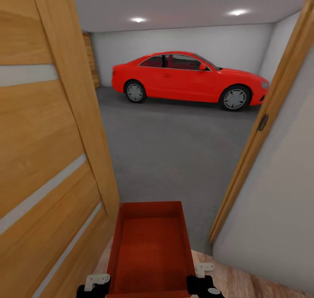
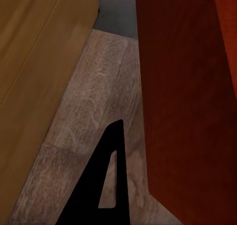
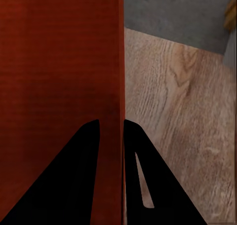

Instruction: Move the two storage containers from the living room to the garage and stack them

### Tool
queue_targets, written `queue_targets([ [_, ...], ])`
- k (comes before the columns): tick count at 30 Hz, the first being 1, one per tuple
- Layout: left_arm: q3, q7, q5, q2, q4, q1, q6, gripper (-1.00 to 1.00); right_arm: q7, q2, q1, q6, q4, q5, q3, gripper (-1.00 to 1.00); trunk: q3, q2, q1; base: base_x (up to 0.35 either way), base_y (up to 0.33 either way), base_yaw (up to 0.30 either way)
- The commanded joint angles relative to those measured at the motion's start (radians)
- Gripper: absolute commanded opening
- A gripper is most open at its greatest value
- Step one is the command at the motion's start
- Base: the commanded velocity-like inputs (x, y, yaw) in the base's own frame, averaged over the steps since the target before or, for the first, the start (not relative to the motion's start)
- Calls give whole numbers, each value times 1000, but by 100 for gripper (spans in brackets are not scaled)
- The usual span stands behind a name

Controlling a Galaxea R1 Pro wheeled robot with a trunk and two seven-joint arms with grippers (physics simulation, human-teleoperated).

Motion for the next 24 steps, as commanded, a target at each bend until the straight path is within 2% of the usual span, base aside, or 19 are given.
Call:
queue_targets([
  [1,8,1,3,0,0,0,-3,-100,-6,0,-1,-3,1,2,-2,-100,0,0,0,2,2,-227],
  [24,8,1,3,0,0,0,-3,-100,-6,0,-1,-3,1,2,-2,-100,1,0,0,0,0,-103],
])
